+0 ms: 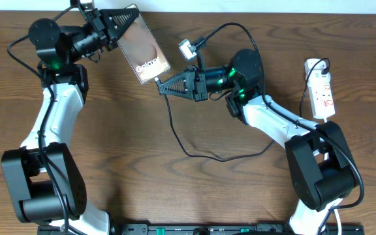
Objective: Plug charger to phone and switch on socket
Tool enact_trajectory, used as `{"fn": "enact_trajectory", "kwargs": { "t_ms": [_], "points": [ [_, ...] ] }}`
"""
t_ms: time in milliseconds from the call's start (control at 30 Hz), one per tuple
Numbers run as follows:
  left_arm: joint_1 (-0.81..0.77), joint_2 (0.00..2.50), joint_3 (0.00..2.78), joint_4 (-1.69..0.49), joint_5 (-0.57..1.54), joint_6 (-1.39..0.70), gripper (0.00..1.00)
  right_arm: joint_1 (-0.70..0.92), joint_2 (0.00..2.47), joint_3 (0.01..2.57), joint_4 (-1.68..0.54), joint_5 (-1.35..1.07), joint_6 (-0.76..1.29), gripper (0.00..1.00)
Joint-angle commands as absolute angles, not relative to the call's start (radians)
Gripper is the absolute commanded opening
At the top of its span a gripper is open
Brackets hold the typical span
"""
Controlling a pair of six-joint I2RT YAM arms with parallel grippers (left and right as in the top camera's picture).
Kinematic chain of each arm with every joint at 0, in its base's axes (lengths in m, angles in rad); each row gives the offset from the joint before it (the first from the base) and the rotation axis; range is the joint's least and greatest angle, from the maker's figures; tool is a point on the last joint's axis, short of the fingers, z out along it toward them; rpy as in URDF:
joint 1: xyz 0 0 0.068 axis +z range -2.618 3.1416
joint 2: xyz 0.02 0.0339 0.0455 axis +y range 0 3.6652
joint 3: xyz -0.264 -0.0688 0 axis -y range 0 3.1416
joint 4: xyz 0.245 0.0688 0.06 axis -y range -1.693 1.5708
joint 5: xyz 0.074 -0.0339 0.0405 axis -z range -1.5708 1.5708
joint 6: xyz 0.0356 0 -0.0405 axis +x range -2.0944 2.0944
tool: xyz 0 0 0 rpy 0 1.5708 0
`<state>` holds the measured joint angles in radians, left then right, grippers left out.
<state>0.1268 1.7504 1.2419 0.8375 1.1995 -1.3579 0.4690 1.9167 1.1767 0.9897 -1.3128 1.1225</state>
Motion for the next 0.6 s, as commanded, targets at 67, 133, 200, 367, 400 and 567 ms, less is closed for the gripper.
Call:
{"fn": "enact_trajectory", "kwargs": {
  "t_ms": [67, 133, 200, 367, 400, 567],
  "points": [
    [0.119, 1.732, 1.259, 0.847, 1.238, -1.367, 0.07, 0.469, 1.917, 1.182, 0.991, -1.293, 1.128, 0.01],
    [0.119, 1.732, 1.259, 0.847, 1.246, -1.367, 0.08, 0.468, 1.917, 1.182, 0.991, -1.293, 1.128, 0.01],
    [0.124, 1.732, 1.259, 0.847, 1.249, -1.367, 0.07, 0.464, 1.917, 1.182, 0.991, -1.293, 1.128, 0.01],
    [0.144, 1.732, 1.259, 0.847, 1.249, -1.375, 0.07, 0.452, 1.917, 1.182, 0.991, -1.293, 1.128, 0.01],
    [0.147, 1.732, 1.259, 0.847, 1.249, -1.379, 0.07, 0.450, 1.917, 1.182, 0.991, -1.293, 1.128, 0.01],
    [0.148, 1.732, 1.259, 0.847, 1.249, -1.383, 0.08, 0.450, 1.917, 1.182, 0.990, -1.292, 1.127, 0.01]
  ]
}}
